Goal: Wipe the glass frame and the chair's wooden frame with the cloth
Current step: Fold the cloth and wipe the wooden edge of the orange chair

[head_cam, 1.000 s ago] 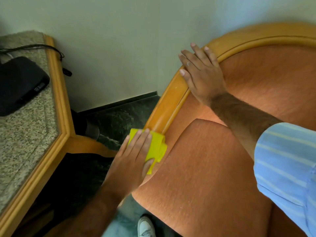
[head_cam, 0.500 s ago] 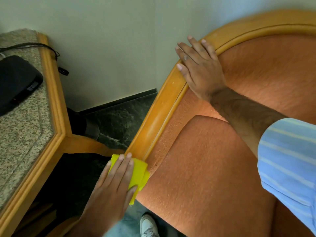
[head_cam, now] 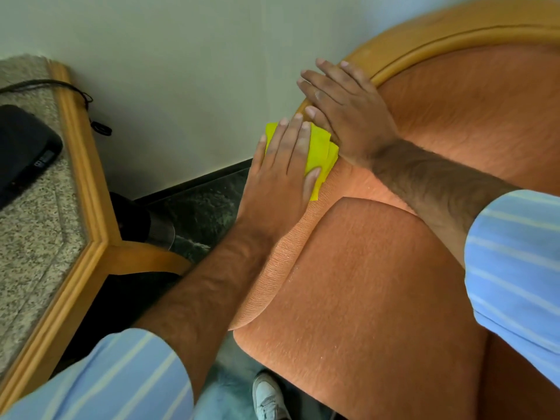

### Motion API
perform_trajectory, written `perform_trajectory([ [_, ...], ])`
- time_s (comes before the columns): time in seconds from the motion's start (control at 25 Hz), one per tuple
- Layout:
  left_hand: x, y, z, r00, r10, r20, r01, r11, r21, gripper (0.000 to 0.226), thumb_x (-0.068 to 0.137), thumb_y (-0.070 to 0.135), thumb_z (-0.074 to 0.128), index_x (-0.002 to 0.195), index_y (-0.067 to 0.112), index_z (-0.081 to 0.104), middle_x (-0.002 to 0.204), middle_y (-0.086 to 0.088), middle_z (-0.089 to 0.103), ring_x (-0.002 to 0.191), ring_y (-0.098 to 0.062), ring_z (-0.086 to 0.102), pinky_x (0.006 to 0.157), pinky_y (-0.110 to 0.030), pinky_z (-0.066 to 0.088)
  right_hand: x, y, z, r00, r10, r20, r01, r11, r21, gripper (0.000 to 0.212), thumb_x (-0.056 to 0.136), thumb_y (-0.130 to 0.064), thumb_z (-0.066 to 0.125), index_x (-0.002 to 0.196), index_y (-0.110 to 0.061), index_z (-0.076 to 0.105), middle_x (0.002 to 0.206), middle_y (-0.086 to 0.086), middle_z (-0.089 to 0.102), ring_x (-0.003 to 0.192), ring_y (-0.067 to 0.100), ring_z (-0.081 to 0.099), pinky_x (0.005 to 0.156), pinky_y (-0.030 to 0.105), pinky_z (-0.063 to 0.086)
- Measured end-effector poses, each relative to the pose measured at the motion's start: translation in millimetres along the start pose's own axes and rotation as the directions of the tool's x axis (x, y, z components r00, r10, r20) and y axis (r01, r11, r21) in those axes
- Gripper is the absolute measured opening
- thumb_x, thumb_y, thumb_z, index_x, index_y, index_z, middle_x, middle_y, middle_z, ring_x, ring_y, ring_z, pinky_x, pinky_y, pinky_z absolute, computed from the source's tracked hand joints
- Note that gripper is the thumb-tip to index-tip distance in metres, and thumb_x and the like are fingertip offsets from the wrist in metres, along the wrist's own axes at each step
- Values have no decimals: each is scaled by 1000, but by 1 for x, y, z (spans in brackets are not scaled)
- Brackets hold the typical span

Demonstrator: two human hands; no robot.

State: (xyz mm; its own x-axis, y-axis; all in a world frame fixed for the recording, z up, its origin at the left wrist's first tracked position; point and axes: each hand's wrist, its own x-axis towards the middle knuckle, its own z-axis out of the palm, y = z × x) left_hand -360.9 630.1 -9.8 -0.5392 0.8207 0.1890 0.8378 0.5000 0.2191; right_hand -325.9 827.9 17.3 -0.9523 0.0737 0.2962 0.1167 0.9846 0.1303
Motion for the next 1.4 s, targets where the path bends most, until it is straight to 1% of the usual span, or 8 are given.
perform_trajectory([
  [0.2, -93, -26, -5, 988, 13, 154, -12, 1000, -6, 68, 110, 42, 39, 164, 6, 21, 175, -11, 19, 163, -27, 13, 131, -52, 22, -1, -7, 3, 999, 18, -46, -18, 1000, -7, 55, 115, -37, 18, 158, -13, 41, 165, 4, 46, 159, 24, 32, 131, 46, 21],
  [0.48, -292, -66, -35, 947, 24, 320, -88, 979, 186, 65, 110, 48, 27, 156, 3, 39, 166, -13, 37, 152, -32, 36, 126, -48, 24, -1, -8, 12, 989, 33, -141, -29, 999, 29, 54, 115, -36, 19, 155, -13, 47, 161, 4, 52, 155, 25, 40, 130, 47, 26],
  [0.72, -193, -43, -14, 968, -26, 250, -2, 994, 111, 65, 109, 38, 34, 158, -4, 33, 169, -21, 31, 157, -37, 29, 122, -58, 38, -2, -9, 10, 986, 27, -166, -22, 999, 28, 53, 115, -36, 20, 153, -13, 50, 159, 3, 53, 153, 24, 43, 128, 47, 28],
  [1.04, -54, -13, 7, 997, -40, 61, 39, 999, 19, 67, 112, 41, 35, 163, 0, 20, 174, -19, 19, 163, -32, 14, 130, -56, 22, -2, -9, 7, 996, 46, -80, -44, 999, 32, 53, 114, -36, 21, 154, -14, 49, 161, 2, 52, 155, 23, 40, 130, 45, 25],
  [1.16, -57, -20, -5, 998, -31, 48, 42, 971, -236, 69, 110, 46, 32, 165, 7, 15, 176, -11, 11, 164, -24, 6, 133, -51, 13, -5, -21, -7, 989, 145, -9, -142, 979, 143, 55, 114, -38, 25, 157, -9, 43, 168, 7, 41, 161, 27, 29, 133, 47, 18],
  [1.24, -51, -32, -16, 958, -287, 5, 254, 839, -480, 67, 110, 45, 37, 166, 14, 18, 176, -6, 16, 163, -18, 11, 134, -43, 14, -23, -49, -15, 912, 402, -77, -329, 832, 447, 59, 110, -43, 42, 156, -5, 44, 167, 14, 40, 159, 32, 31, 131, 48, 25],
  [1.32, -41, -47, -28, 837, -515, 186, 507, 602, -616, 63, 108, 48, 44, 164, 23, 26, 171, -2, 32, 155, -15, 31, 130, -45, 27, -59, -98, -22, 697, 714, 64, -498, 419, 759, 70, 97, -55, 64, 151, -13, 49, 154, 7, 52, 146, 22, 48, 119, 39, 45],
  [1.4, -33, -54, -37, 765, -500, 405, 626, 430, -650, 56, 106, 46, 52, 158, 26, 41, 158, 1, 52, 140, -13, 50, 122, -48, 40, -90, -148, -33, 511, 736, 444, -606, -58, 793, 75, 81, -57, 83, 140, -21, 56, 131, -6, 65, 121, 8, 64, 93, 26, 58],
])
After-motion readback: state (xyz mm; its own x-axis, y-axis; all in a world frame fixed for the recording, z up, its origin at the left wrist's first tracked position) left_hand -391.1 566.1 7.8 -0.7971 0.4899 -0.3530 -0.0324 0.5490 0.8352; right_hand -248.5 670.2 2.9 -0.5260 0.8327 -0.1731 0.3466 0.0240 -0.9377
